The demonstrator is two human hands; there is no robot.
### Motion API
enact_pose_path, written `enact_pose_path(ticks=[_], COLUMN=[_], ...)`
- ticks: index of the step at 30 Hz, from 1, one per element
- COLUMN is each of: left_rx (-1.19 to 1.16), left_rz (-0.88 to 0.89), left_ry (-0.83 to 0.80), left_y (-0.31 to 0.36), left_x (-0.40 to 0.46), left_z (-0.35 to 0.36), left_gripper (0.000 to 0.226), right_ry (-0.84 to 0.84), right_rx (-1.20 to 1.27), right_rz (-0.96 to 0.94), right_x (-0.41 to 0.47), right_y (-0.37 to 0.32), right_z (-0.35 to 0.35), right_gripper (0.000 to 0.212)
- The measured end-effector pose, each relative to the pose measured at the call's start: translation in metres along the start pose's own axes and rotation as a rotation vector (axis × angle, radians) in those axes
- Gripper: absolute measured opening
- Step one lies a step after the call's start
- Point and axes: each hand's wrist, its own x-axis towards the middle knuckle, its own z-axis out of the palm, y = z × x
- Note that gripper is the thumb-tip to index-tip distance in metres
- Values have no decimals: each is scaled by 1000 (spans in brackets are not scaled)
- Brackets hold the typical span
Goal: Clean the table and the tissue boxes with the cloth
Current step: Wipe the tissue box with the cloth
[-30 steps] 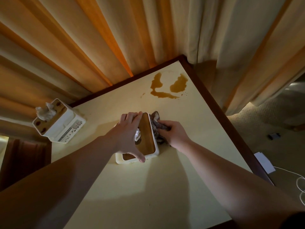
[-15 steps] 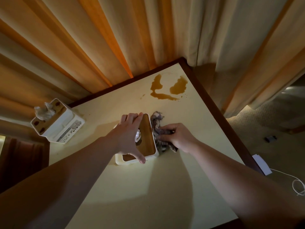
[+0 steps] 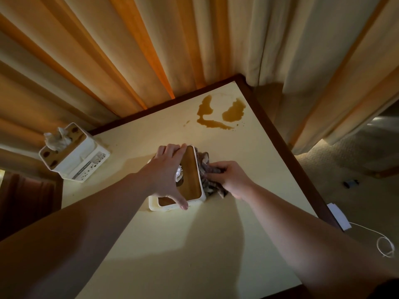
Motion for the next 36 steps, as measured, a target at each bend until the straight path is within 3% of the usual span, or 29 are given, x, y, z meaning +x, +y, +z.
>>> enact_pose_path(ticks=[7,16,26,36], left_rx=[-22,-34,-48,249], left_rz=[-3,-7,-50,246], left_ry=[3,25,83,-59], left_y=[1,-2,1,-22], left_x=[-1,0,4,-3], left_z=[0,3,10,-25], left_gripper=[174,174,172,165], right_ry=[-158,96,283,377], right_rx=[-166,-82,-108,-5], right_rz=[28,-64,-44,-92], right_x=[-32,22,3,-68], right_y=[6,-46,-22,4], right_z=[-15,9,3,11], right_gripper=[25,19,16,11])
